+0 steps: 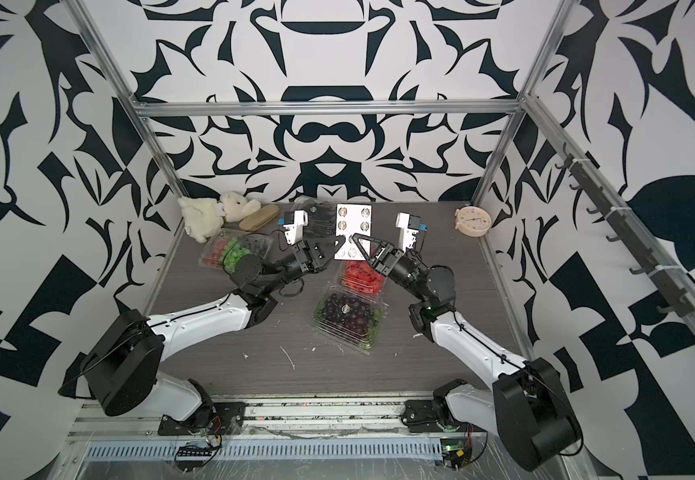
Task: Label fruit boxes
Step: Adjust the label sticker.
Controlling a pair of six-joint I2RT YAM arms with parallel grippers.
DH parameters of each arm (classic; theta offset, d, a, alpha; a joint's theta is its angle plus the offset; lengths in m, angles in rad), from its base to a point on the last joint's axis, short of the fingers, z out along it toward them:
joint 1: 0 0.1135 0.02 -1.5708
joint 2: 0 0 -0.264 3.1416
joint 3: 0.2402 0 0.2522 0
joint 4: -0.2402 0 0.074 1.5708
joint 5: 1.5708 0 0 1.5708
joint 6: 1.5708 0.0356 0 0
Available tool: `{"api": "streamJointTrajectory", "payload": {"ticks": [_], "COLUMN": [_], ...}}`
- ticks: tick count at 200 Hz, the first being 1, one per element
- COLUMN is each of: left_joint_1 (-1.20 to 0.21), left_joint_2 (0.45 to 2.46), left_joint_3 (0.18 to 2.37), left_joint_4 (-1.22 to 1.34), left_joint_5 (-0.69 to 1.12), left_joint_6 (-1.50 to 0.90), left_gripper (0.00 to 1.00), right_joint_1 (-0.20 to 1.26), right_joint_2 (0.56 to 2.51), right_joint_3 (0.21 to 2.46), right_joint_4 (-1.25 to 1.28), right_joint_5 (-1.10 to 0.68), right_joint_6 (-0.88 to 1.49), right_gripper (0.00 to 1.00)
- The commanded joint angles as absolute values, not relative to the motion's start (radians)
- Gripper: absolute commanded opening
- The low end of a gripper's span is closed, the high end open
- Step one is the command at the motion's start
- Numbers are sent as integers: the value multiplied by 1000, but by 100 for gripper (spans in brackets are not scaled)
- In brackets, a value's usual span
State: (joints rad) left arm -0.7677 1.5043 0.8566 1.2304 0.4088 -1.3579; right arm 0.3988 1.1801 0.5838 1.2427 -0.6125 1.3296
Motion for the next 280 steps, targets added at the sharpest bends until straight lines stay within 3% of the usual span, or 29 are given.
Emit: {"api": "streamJointTrajectory", "payload": {"ticks": [1,280], "left_joint_1": [-770,-767], "left_joint_2": [1529,1650], "left_joint_3": [898,950], "left_joint_4": [1291,1423], "left_joint_5": [451,480], "left_joint_6": [-1375,-1483], "left_gripper": [0,0], "right_joint_1": [399,398], "right_joint_2": [1179,1186], "right_joint_3": [597,623], "right_joint_4": [1337,1422], "right_joint_5": [-647,-692], "right_joint_6": [1357,1401], "right_gripper": [0,0]}}
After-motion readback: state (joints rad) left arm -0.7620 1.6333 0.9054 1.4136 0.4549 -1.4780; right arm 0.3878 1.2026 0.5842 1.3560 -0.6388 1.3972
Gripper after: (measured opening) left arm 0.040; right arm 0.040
